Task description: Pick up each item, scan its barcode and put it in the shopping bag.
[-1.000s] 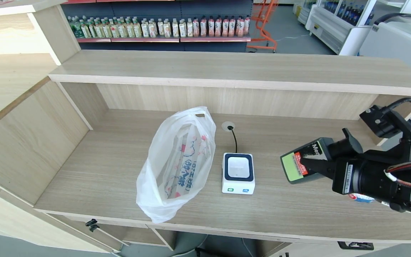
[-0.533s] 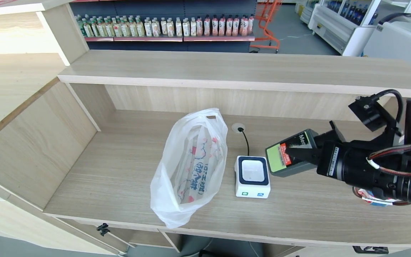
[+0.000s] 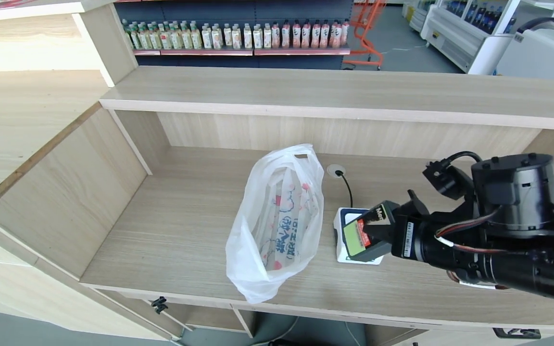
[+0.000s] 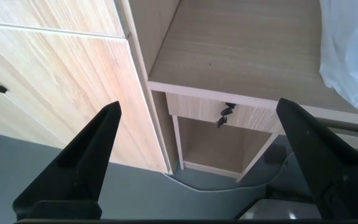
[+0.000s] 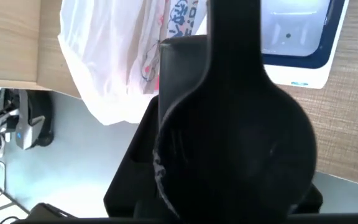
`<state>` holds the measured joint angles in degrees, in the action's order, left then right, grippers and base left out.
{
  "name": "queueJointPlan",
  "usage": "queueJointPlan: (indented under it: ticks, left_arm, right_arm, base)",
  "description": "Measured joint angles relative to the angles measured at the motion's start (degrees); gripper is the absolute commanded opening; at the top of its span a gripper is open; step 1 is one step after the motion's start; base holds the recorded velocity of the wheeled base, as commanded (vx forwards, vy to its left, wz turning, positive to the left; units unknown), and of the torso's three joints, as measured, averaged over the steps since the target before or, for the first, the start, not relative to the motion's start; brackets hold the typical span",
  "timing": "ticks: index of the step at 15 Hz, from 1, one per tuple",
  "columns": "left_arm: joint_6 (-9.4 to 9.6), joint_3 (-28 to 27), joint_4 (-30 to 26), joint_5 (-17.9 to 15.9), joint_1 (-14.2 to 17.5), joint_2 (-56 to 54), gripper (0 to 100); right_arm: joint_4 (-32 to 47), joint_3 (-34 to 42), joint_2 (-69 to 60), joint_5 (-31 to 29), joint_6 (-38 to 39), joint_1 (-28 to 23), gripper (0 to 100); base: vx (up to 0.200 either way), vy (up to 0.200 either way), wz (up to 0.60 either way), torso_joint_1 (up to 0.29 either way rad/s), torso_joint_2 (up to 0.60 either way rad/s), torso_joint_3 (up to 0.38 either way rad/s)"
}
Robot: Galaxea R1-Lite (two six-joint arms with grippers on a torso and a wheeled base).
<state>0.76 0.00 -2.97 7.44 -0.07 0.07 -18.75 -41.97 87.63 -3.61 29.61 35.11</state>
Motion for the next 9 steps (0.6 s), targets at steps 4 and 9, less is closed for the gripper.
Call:
queueJointPlan:
  ticks: [4,9]
  left_arm:
    - [0.02,0.0,0.0,0.0,0.0,0.0,100]
    - [-0.02,0.0,0.0,0.0,0.0,0.0,100]
  right_arm:
    - [-4.7,-3.4,7.6,-0.9,-0.3,1.1,0]
    - [-14.3,-7.0,18.6,-0.2,-8.2,2.6,0]
  base:
    - [0.000,0.000,0.00,0.000,0.00,0.000]
    - [0.000,0.000,0.00,0.000,0.00,0.000]
